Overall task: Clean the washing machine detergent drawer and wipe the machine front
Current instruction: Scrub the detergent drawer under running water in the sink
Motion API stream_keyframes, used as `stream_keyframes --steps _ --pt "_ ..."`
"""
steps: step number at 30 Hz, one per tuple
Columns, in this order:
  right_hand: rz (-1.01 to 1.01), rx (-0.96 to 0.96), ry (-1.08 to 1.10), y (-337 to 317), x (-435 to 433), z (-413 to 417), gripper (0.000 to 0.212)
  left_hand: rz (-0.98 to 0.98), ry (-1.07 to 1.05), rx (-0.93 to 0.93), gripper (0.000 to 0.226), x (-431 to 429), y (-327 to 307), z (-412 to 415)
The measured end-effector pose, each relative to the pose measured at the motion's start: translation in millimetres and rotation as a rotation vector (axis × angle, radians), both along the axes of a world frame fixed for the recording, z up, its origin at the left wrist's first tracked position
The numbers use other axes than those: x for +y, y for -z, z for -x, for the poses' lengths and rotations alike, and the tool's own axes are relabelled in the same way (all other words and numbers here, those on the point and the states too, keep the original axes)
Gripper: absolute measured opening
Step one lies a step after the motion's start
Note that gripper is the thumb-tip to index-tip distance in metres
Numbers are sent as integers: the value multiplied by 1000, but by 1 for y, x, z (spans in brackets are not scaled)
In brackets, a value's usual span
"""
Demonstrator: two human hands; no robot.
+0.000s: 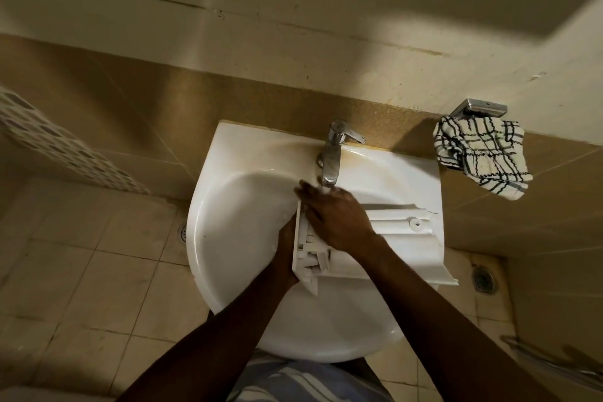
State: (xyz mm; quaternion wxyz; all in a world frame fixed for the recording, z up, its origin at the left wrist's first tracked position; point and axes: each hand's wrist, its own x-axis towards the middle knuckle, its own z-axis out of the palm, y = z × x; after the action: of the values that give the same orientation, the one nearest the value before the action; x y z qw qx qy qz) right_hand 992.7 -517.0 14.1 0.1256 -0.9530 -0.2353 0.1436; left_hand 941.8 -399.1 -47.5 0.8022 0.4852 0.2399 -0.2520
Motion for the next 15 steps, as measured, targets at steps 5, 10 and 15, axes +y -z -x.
stream_keyframes --steps 5,10,15 --pt "-31 13 53 -4 11 25 53 175 -110 80 30 -1 -1 -2" --pt "-48 -2 59 -6 -3 80 56 231 -189 140 60 -2 -7 -2" --pt "67 79 257 0 7 25 56 331 -210 110 59 -9 -10 -6"
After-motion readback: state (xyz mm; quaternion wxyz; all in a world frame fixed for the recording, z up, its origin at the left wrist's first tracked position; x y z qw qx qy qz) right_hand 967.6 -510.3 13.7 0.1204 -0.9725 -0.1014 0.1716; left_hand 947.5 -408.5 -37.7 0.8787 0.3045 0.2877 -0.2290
